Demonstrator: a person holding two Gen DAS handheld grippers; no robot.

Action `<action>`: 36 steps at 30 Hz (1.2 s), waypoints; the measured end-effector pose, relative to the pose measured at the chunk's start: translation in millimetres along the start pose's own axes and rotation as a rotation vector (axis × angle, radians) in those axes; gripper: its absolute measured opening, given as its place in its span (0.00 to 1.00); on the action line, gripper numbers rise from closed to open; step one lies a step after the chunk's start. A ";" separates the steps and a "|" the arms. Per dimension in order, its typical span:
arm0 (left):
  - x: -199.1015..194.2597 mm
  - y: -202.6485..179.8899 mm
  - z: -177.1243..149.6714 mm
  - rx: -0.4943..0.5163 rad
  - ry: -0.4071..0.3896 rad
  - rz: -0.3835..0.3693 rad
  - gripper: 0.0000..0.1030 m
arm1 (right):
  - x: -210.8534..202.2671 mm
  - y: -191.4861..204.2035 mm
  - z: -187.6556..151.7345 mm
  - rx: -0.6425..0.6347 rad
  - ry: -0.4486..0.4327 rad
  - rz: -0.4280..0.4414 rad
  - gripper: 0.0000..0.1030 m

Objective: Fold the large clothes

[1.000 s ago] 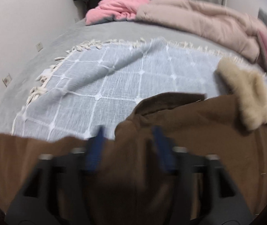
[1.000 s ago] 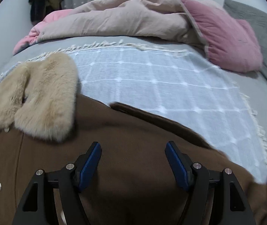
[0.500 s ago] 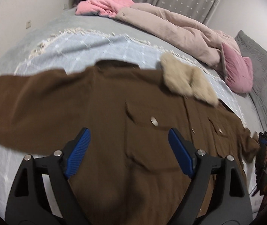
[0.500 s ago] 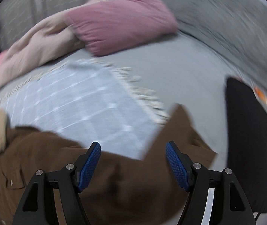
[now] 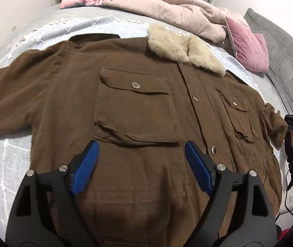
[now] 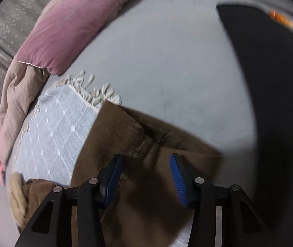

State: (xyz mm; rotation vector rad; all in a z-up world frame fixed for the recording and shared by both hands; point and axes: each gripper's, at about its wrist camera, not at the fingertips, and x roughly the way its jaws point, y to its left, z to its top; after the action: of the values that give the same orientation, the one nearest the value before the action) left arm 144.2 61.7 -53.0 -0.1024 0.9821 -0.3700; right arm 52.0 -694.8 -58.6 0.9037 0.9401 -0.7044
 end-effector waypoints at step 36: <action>-20.9 26.6 -13.3 -0.096 0.011 -0.072 0.83 | -148.4 -130.5 -218.7 -0.350 -0.046 -0.216 0.21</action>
State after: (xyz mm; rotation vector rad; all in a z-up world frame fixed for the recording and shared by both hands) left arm 129.7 94.9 -50.5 -0.2236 1.0094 -0.3893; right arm -199.6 -543.4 -33.4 0.4797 1.0892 -0.7120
